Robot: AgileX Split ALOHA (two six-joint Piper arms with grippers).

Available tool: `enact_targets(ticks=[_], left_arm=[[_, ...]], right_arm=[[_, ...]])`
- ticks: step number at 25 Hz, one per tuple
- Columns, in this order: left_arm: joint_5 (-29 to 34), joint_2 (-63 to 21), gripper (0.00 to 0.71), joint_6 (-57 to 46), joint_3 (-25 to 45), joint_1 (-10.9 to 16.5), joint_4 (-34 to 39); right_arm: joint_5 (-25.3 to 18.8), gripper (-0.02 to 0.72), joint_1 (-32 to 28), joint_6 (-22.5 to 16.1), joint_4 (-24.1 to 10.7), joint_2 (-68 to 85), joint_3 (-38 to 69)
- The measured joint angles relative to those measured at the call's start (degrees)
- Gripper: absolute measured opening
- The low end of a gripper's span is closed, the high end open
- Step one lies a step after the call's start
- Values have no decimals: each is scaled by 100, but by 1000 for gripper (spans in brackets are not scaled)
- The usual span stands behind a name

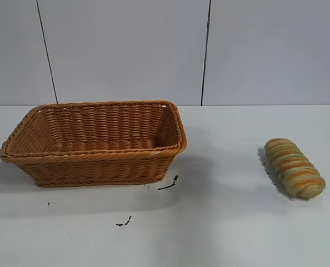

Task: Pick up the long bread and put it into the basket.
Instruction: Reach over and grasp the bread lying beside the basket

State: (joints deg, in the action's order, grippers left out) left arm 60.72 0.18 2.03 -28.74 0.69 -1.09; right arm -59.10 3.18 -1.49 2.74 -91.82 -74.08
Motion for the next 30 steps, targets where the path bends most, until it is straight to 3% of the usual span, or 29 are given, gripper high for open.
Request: enact_targets(ticks=[7,17,24,30], left_arm=[[0,0,693,0,0,0,0],[0,0,693,0,0,0,0],[0,0,693,0,0,0,0],[0,0,693,0,0,0,0]], right_arm=[[158,690,0,52,-7,-1217,-634],[823,690,0,179,-31,-2521,-743],[1339,690,0,185,-37,-3039,-743],[1491,690,0,185,-36,-3146,-748]])
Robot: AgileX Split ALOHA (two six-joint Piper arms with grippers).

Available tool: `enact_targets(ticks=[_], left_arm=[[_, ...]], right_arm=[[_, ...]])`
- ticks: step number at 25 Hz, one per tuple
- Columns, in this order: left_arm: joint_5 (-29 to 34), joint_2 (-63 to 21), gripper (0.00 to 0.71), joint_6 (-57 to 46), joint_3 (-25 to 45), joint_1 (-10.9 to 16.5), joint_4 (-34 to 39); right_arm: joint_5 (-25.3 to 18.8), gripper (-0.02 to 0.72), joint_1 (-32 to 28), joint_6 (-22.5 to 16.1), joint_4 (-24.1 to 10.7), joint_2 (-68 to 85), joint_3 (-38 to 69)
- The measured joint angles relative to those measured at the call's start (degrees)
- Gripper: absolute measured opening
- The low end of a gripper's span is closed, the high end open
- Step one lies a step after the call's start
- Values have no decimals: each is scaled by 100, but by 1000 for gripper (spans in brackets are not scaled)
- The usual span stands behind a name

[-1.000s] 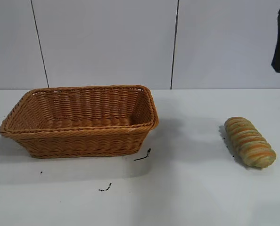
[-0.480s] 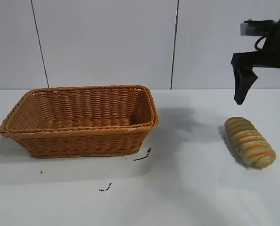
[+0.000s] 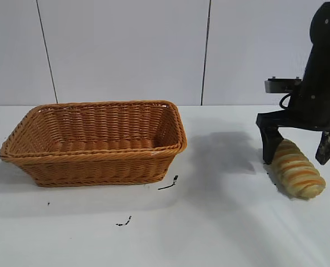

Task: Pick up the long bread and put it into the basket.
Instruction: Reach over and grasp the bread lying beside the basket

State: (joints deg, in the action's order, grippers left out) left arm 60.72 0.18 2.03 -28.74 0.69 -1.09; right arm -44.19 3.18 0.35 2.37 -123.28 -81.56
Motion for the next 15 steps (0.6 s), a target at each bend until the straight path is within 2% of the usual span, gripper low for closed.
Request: enact_targets(ticks=[13,14,15], left_arm=[[0,0,693,0,0,0,0],[0,0,693,0,0,0,0],[0,0,693,0,0,0,0]], right_arm=[[35,690,0,119,0,-77,-16],[-9,676,0,119,-5,-77,-16],[-45,627,0,119,-4,-77,-16]])
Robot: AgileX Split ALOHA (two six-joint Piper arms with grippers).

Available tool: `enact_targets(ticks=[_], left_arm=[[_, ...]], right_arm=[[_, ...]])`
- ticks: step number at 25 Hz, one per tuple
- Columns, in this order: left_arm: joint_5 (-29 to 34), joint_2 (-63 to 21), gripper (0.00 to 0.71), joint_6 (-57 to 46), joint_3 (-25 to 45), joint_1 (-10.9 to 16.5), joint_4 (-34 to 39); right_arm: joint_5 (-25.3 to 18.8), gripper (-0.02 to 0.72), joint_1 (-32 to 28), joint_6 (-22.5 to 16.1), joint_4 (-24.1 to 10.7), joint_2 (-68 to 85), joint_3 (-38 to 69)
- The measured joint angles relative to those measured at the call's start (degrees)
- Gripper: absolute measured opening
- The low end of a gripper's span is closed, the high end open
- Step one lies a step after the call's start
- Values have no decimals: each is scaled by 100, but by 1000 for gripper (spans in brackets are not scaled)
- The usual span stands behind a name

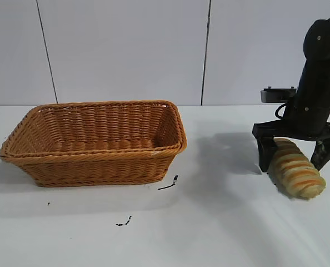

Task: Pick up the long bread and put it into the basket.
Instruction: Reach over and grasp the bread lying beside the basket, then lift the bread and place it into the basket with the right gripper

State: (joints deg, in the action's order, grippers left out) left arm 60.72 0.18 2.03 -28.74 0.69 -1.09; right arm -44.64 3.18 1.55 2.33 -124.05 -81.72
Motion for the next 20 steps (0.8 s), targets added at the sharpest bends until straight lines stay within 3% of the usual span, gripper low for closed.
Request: enact_targets(ticks=[5,6,11,17,20], left_arm=[[0,0,693,0,0,0,0],[0,0,693,0,0,0,0],[0,0,693,0,0,0,0],[0,0,693,0,0,0,0],[0,0,693,0,0,0,0]], right_arm=[[-70,179,0,41,-27,0,0],[-76,141,0,41,-31,0,-7],[-389,136,0,63,-120,0,-241],[-1705,127,0,236,-134,302,-1578],[-2053,121,65,249,-175,485,-2211]])
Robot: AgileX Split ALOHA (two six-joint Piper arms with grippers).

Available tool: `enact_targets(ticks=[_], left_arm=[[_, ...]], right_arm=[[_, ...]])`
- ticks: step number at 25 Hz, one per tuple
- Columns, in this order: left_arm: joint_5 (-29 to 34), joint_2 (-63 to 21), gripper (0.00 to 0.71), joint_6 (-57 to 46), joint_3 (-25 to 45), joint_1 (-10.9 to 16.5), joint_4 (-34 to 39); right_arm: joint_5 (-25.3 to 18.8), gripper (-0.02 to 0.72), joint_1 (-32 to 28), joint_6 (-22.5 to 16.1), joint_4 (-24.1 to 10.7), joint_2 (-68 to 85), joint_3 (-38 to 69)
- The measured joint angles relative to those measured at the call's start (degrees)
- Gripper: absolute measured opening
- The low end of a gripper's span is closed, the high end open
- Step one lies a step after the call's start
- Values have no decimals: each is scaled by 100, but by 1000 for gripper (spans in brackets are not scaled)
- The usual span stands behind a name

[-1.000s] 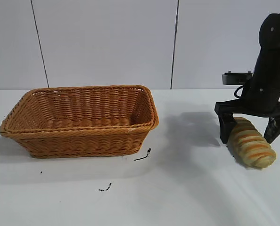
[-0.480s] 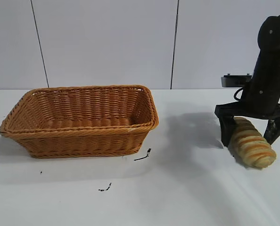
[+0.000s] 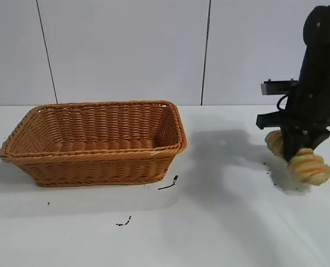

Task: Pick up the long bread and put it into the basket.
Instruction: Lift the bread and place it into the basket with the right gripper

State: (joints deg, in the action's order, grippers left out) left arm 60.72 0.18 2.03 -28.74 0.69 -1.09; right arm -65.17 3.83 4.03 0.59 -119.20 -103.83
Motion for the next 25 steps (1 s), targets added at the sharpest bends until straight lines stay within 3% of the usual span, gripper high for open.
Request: enact_targets(ticks=[4,18,25], left_arm=[[0,0,693,0,0,0,0],[0,0,693,0,0,0,0],[0,0,693,0,0,0,0]], right_arm=[[-365,118,112,7,-21,17,-772],[-418,110,1213,283,-59,-426,-2300],[-313,110,2051,875,15,-818,-2925]])
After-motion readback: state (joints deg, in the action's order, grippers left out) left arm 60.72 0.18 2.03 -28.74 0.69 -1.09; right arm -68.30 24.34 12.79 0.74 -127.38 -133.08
